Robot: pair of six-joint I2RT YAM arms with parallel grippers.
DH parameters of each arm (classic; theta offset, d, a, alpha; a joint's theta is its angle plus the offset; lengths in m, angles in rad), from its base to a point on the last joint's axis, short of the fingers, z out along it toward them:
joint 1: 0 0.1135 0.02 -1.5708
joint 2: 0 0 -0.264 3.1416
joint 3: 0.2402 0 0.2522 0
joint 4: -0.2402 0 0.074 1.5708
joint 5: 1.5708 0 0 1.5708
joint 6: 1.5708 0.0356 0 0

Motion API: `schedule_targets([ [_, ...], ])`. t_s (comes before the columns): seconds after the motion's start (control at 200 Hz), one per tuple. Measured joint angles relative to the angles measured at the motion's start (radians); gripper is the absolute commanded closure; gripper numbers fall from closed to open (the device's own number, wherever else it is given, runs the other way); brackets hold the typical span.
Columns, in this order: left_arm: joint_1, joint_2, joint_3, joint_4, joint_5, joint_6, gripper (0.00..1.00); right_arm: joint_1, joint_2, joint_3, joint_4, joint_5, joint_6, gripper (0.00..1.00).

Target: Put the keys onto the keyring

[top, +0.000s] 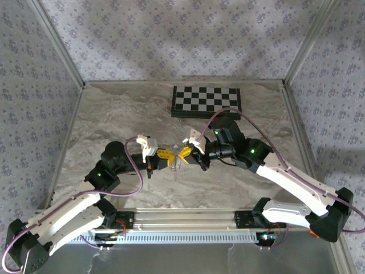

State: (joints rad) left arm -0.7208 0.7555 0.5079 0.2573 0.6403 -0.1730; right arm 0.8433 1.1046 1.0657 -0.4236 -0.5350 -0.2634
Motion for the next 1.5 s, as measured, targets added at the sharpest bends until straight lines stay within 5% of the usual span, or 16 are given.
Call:
schedule_targets([
  [1.499,-0.009,0.0,0.0,-0.022,0.002,0.019,1.0,0.002,0.018,0.037,-0.048,-0.003,0.011,1.0],
])
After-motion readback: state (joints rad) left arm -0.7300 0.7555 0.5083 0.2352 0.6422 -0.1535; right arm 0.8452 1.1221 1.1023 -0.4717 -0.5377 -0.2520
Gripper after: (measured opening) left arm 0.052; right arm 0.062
